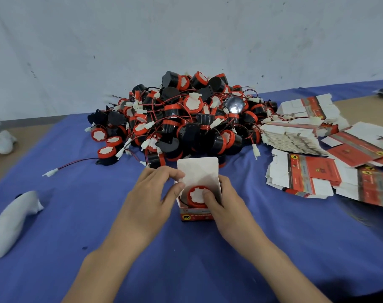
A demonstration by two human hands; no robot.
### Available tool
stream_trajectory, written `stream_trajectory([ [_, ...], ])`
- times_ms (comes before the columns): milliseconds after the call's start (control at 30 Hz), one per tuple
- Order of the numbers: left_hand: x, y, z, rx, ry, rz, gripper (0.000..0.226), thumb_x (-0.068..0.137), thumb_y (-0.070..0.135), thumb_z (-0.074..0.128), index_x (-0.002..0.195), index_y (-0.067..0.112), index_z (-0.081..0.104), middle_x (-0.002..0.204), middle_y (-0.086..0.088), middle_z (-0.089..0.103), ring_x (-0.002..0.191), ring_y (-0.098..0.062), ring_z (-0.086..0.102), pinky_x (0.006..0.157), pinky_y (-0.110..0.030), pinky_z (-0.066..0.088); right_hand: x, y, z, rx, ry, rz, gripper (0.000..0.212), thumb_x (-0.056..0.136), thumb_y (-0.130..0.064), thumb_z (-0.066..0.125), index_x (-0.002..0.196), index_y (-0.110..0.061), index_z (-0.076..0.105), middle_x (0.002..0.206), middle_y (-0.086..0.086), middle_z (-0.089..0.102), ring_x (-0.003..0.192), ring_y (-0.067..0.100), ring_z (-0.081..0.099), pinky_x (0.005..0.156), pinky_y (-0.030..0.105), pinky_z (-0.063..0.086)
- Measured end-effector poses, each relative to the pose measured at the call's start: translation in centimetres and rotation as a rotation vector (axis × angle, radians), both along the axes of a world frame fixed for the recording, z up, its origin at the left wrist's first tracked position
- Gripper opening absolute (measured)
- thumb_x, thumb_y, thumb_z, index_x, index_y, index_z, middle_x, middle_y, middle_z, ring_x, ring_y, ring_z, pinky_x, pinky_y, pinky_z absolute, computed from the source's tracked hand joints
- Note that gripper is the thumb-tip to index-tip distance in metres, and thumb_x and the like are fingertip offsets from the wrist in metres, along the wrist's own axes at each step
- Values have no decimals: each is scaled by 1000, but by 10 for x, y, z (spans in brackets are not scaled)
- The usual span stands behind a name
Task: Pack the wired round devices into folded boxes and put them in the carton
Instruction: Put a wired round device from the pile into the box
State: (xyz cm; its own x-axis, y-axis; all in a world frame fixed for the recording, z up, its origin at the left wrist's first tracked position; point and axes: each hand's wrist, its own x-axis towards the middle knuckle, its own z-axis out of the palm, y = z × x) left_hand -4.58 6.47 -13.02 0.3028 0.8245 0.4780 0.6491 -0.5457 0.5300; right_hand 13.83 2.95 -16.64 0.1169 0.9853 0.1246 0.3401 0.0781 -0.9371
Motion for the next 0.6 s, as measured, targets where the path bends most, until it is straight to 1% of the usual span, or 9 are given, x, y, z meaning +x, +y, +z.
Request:
stream_trajectory([
  [100,-2,-2,-1,-15,-2,-9,21,93,48,49,114,50,49,107,30,52,113,14,46,79,-7,40,-1,1,-1,2,-11,-7,21,105,-36,49,126,-39,47,116,-21,62,101,-12,56,73,3,43],
  [233,-3,-4,-3,-5,25,14,16,95,46,50,110,50,52,105,31,49,110,18,44,77,-2,39,-1,2,-2,7,-5,-9,20,105,-36,49,124,-40,47,116,-20,63,102,-9,59,73,7,45],
  [300,-3,-3,-3,6,32,15,19,95,45,47,111,42,57,103,34,50,109,20,43,80,-1,38,-1,2,-3,8,-4,-12,20,105,-36,49,124,-40,47,116,-21,63,103,-8,59,75,9,47],
  [367,-2,-4,-3,34,51,4,22,96,41,46,110,34,61,101,41,50,108,21,40,83,0,37,-2,2,-3,7,8,-13,21,105,-36,49,125,-39,47,117,-21,64,106,-5,61,80,15,49],
  [400,-1,-5,-2,44,66,-5,24,97,40,44,111,32,62,101,42,49,108,20,40,83,-2,39,-2,2,-3,8,13,-14,21,105,-35,50,126,-39,48,116,-21,64,106,-4,61,81,16,49],
  [467,1,-7,-2,69,104,-19,27,99,37,42,113,28,63,107,35,51,110,12,42,83,-12,46,-2,2,-3,10,21,-15,21,105,-35,50,125,-39,48,115,-22,65,104,-7,61,78,13,49],
  [533,2,-8,-3,83,118,-15,31,101,33,40,118,24,64,124,23,49,114,5,43,82,-22,51,-3,1,-3,14,29,-16,21,105,-34,50,125,-40,48,114,-23,65,102,-9,60,74,10,48],
  [600,3,-8,-4,60,110,7,33,102,33,39,121,25,65,134,18,42,113,3,46,78,-30,55,-2,1,-2,15,33,-16,22,105,-33,50,125,-40,48,114,-23,65,102,-10,60,74,9,48],
])
